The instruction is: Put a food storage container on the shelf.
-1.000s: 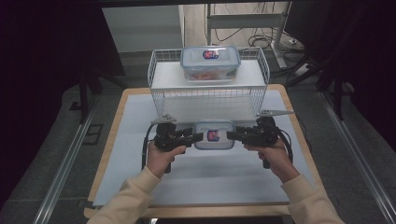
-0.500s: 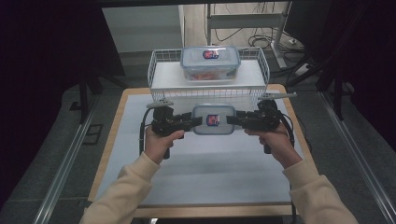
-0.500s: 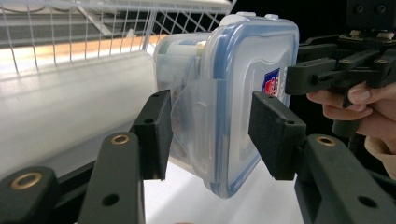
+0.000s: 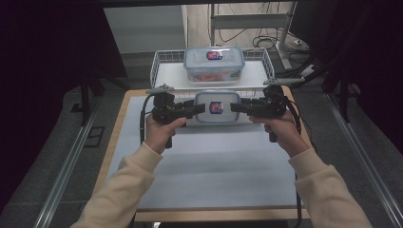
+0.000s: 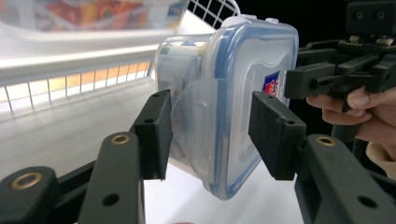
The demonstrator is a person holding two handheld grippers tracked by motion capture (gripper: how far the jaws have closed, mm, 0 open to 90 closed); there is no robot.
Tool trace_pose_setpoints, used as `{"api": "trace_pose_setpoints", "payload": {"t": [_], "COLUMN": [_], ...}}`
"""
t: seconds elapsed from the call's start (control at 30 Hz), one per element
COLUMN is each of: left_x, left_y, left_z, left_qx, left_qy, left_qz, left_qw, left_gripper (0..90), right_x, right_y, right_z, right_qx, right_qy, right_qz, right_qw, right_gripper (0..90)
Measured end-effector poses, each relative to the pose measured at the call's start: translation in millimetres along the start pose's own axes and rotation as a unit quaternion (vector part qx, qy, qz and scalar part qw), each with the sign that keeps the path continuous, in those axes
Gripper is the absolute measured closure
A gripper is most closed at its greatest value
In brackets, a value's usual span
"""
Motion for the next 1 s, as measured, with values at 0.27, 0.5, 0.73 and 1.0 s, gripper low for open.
{"api": "trace_pose_setpoints", "payload": {"t": [0.27, 0.5, 0.73, 1.0], "left_x": [-0.6, 0.7, 2.5, 6.1], "left_y": [19.5, 33.3, 48.9, 68.1], "left_z": [-2.8, -5.9, -8.7, -9.3], "left_qx": [-0.009, -0.014, -0.020, -0.023], "left_qy": [0.002, 0.000, 0.005, 0.009], "left_qz": [0.006, 0.009, 0.013, 0.018], "left_qw": [0.9999, 0.9999, 0.9997, 0.9995], "left_gripper": [50.6, 50.7, 50.7, 50.7], "right_x": [-2.9, -2.3, -3.7, -8.5], "right_y": [19.7, 34.8, 48.5, 67.2], "right_z": [-3.6, -5.9, -6.5, -7.2], "right_qx": [0.002, -0.002, -0.009, -0.013], "right_qy": [0.001, -0.001, 0.001, 0.002], "right_qz": [-0.006, -0.011, -0.013, -0.016], "right_qw": [1.0000, 0.9999, 0.9999, 0.9998], "right_gripper": [52.4, 52.4, 52.4, 52.4]}}
Point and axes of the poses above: each handheld gripper's, and its own axes: z roughly forward along the jaws, y roughly out of its top, x roughly to its left, the point moved 7 cm from there along z, roughly forward along the jaws, and after that the axes turned 5 degrees about x, right-handed, at the moved point
